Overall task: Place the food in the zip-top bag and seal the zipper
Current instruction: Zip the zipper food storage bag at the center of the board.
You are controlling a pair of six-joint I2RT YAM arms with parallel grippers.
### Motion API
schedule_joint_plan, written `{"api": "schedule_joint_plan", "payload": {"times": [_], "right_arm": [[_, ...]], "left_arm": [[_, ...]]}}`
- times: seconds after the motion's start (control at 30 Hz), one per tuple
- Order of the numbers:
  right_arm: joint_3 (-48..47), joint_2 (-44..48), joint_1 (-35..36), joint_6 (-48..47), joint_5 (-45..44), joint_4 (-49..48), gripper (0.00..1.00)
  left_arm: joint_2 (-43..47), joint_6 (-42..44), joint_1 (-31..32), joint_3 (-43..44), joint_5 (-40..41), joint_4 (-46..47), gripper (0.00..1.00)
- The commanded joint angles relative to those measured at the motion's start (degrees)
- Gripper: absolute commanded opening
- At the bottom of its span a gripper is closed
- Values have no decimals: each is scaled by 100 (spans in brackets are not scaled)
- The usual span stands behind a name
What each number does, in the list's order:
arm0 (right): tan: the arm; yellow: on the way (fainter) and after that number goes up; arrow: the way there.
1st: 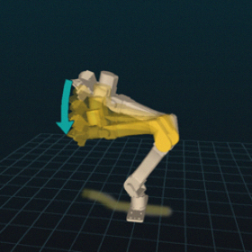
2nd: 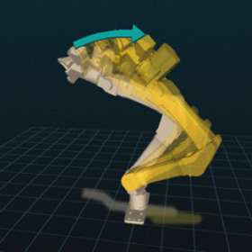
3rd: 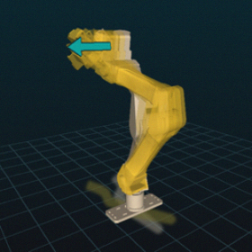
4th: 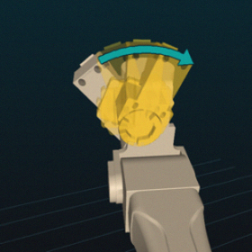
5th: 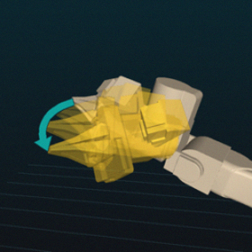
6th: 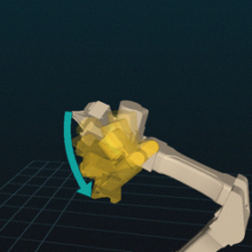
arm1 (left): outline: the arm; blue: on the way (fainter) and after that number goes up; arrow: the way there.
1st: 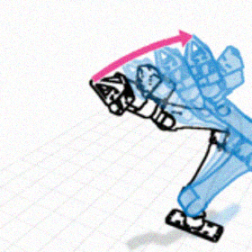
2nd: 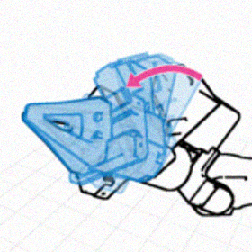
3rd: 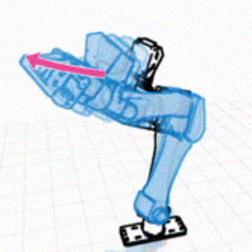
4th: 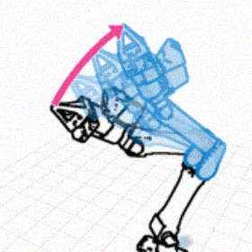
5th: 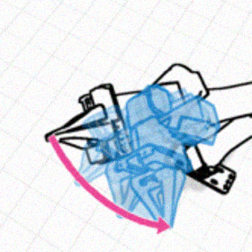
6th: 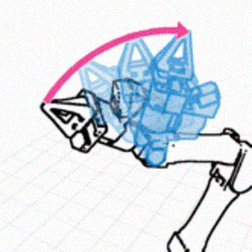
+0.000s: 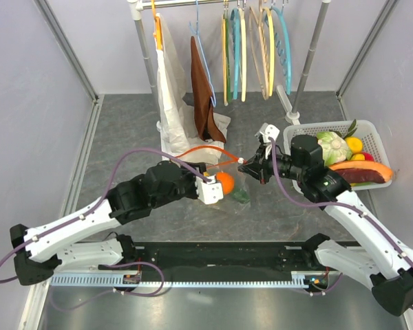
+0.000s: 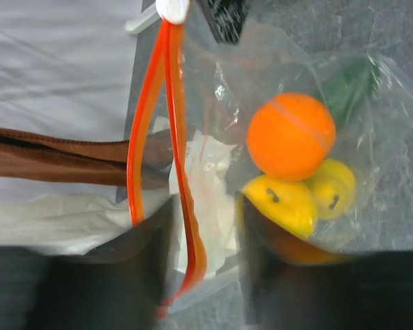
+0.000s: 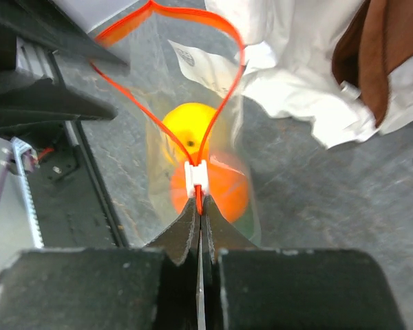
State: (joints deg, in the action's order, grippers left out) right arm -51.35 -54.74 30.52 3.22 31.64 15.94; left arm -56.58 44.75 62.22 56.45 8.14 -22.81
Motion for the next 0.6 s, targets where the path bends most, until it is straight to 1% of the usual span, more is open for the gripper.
{"api": "schedule_joint_plan", "payload": {"times": [0.0,0.03,0.07,0.1,0.13,0.2,0.3,0.4,0.43,0.5,0.57], "right_arm": [[-489,315,-11,-1033,298,180,0],[-533,315,-11,-1165,377,303,0],[-664,289,-20,-1384,448,400,0],[-744,254,-11,-1534,544,496,0],[-814,175,-20,-1674,702,715,0],[-990,113,-11,-2034,835,962,0],[-1210,-28,-3,-2308,976,1269,0],[-1324,-81,-3,-2396,985,1376,0],[-1394,-124,6,-2405,976,1411,0],[-1465,-168,15,-2432,985,1534,0],[-1544,-221,50,-2493,932,1622,0]], "left_arm": [[410,-536,-25,121,-339,-513,72],[445,-642,-69,191,-592,-706,77],[524,-748,-148,365,-777,-977,96],[577,-923,-174,437,-970,-1058,100],[621,-1029,-175,524,-1103,-1059,100],[569,-1187,-175,630,-1122,-1033,100],[114,-1529,-175,1025,-920,-1050,100],[-177,-1697,-175,1255,-1419,-1050,100],[-248,-1759,-175,1324,-1786,-1042,100],[-510,-2127,-183,1439,-1947,-980,100],[-696,-2356,-183,1632,-1861,-901,100]]}}
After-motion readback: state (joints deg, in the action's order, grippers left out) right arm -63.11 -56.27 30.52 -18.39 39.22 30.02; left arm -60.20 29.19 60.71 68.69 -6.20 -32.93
